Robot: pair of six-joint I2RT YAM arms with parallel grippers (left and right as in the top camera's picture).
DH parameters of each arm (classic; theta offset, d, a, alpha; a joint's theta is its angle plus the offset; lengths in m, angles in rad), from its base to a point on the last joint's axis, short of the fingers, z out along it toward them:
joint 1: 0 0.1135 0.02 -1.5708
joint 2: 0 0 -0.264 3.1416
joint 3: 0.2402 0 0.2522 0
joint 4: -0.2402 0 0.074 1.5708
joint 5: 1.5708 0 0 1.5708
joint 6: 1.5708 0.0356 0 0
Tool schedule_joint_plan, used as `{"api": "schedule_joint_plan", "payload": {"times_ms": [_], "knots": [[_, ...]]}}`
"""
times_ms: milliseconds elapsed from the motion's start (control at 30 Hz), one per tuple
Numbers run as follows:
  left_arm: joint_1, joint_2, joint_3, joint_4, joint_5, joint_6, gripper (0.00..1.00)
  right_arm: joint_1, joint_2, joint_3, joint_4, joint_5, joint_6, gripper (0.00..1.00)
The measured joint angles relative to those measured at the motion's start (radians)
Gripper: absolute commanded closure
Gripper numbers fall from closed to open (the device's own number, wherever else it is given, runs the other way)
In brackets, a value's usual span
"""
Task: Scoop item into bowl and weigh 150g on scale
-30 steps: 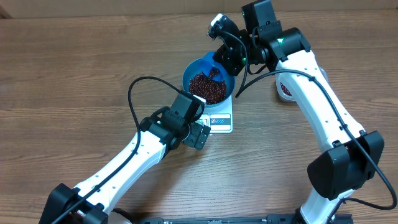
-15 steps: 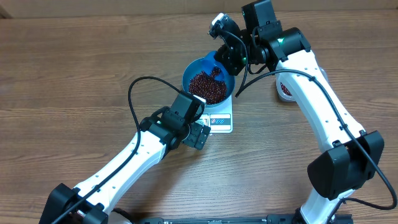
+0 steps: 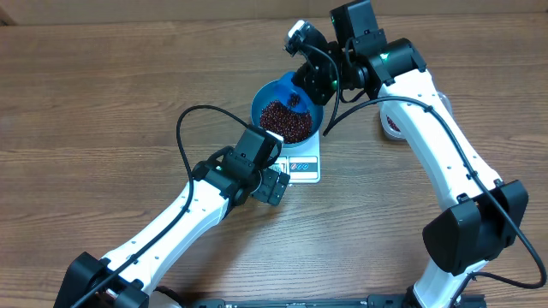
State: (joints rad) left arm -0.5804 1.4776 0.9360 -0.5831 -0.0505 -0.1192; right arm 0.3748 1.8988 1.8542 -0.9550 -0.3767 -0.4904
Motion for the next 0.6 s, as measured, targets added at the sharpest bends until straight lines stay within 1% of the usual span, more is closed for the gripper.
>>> {"api": "schedule_joint_plan", "payload": {"times_ms": [600], "knots": [[0.0, 0.0, 0.0, 0.0, -0.006, 0.0, 0.0, 0.0, 0.0, 0.0, 0.007, 0.01, 0.008, 0.96]]}}
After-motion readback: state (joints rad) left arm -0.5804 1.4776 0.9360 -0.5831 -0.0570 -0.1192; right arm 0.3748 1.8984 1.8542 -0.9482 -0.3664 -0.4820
